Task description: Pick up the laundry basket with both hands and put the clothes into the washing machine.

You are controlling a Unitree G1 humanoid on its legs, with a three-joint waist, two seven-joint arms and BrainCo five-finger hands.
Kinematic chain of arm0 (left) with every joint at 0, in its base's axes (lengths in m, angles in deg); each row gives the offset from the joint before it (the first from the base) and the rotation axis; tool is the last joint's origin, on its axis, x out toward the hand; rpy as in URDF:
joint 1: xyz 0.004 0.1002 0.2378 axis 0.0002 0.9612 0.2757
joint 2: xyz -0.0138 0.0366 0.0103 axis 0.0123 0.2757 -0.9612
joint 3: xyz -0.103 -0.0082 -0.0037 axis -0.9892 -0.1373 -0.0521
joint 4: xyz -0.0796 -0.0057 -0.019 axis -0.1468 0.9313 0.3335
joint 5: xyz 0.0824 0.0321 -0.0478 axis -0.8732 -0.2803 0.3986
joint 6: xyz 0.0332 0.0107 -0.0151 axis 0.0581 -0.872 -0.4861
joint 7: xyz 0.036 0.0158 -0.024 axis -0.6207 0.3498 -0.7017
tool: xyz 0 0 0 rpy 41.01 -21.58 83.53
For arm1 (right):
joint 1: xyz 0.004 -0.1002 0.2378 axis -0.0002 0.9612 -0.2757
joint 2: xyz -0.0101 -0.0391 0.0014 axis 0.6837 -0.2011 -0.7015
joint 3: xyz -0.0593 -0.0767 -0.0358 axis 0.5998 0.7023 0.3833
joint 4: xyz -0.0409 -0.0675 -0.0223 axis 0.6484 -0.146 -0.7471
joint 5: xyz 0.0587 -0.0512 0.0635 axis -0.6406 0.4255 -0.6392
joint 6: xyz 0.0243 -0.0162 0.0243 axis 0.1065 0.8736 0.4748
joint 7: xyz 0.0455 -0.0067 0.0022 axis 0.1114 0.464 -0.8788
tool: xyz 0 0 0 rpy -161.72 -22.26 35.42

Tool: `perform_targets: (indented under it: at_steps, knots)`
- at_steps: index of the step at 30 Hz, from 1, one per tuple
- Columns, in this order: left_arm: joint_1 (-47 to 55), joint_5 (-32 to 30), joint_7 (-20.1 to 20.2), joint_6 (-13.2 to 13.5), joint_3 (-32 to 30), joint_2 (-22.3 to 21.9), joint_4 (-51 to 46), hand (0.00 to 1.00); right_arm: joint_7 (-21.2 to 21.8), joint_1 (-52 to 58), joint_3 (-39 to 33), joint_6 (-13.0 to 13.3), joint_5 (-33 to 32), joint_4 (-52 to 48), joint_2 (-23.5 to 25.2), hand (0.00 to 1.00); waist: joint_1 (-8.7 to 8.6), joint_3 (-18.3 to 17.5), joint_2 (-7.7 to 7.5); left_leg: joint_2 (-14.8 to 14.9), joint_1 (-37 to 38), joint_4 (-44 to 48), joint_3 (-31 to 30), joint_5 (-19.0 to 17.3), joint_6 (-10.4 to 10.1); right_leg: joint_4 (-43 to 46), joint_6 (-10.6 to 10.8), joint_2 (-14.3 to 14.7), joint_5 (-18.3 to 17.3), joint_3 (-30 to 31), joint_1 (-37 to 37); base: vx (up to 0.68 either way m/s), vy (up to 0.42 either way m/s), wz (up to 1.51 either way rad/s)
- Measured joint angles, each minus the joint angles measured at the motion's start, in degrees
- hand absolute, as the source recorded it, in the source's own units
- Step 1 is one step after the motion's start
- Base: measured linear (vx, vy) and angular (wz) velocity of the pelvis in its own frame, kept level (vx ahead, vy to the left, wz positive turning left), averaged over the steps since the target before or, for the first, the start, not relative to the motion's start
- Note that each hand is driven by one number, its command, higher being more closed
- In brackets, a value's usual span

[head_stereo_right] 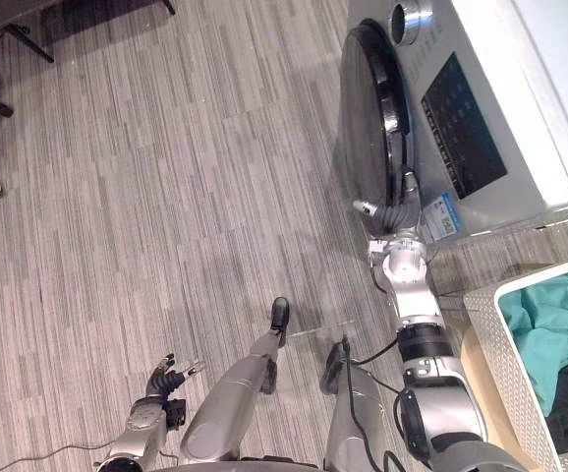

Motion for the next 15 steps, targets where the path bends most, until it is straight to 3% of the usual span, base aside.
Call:
perform_targets:
  at_steps: [7, 11, 15]
  knots:
    - [-2.02, 0.57, -1.02, 0.73, 0.08, -0.06, -1.58, 0.0, -1.94, -7.43, 2.04, -0.34, -5.45, 2.11, 0.57, 0.0, 0.9, 0.25, 0.32, -0.08, -2.15, 0.22, -2.8, 1.16, -0.32, 0.39, -0.08, 0.26, -0.05, -1.73, -1.2, 0.01, -0.082, 0.16]
    - [-2.17, 1.56, -1.17, 0.73, 0.09, -0.19, -2.83, 0.0, -3.19, -8.5, 5.51, -0.13, -8.74, 1.11, 5.03, 0.0, 1.02, 0.33, 0.48, 0.25, -2.44, 0.66, -3.32, 1.25, -0.45, 0.33, -0.1, 0.75, -0.07, -2.28, -1.19, -0.02, -0.08, -0.01]
    - [-4.74, 1.53, -1.96, 0.82, 0.21, -0.8, -4.55, 0.0, -4.54, -14.57, 11.3, -0.25, -11.25, 1.42, 11.17, 0.0, 3.27, 0.74, 1.51, 0.64, -4.01, 1.1, -6.65, 1.7, -2.18, -0.4, -1.29, 1.34, -0.76, -6.29, -1.11, -0.08, -0.085, 0.18]
